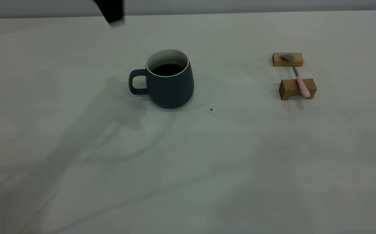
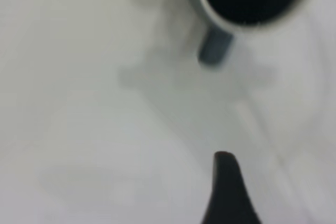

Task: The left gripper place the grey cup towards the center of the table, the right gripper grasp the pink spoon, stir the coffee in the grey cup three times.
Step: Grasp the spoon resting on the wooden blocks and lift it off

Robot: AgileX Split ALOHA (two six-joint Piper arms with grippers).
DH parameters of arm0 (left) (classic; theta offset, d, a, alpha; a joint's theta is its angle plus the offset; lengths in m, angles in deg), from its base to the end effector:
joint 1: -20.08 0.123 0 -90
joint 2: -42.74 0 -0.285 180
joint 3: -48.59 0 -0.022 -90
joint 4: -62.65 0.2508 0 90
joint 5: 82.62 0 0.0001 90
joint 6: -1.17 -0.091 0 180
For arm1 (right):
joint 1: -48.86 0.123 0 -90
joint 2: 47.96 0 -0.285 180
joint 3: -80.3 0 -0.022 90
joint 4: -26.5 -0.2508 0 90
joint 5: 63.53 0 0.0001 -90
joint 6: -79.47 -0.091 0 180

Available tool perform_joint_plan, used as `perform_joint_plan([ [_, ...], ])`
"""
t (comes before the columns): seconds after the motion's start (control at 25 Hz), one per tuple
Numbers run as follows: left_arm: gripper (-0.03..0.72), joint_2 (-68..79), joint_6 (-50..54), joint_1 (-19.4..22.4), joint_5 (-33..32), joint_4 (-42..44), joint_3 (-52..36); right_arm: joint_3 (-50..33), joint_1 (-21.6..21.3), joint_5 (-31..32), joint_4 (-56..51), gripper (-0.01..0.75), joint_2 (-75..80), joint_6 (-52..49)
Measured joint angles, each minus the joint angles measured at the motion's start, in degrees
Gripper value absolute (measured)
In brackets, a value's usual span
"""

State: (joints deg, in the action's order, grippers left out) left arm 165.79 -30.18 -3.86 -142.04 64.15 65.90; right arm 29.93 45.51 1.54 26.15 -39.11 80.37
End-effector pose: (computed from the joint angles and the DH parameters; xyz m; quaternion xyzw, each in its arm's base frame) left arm 0.3902 -0.1710 0.2271 0.4646 0.8760 0.0204 0.1281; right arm -0.0022 0.0006 0.2627 0.0187 0.8839 -0.0143 0.4670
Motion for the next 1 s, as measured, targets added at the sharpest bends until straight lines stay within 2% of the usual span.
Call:
perform_joint_plan([
  [0.12,0.482,-5.8,8.4,0.1,-7.5,0.4,0.2,0.0,0.0,0.0,0.0,0.511,0.0,0.0],
  [0.32,0.404,-13.2,15.0,0.1,-7.5,0.6,0.0,0.0,0.0,0.0,0.0,0.511,0.0,0.0],
  [0.48,0.361,-21.1,19.3,0.1,-7.5,0.5,-4.1,0.0,0.0,0.0,0.0,0.511,0.0,0.1],
  [0.76,0.335,-41.0,26.4,0.1,-7.5,0.5,-18.1,0.0,0.0,0.0,0.0,0.511,0.0,0.1],
  [1.0,0.333,-60.0,32.0,0.1,-7.5,0.1,-34.9,0.0,0.0,0.0,0.0,0.511,0.0,0.0],
])
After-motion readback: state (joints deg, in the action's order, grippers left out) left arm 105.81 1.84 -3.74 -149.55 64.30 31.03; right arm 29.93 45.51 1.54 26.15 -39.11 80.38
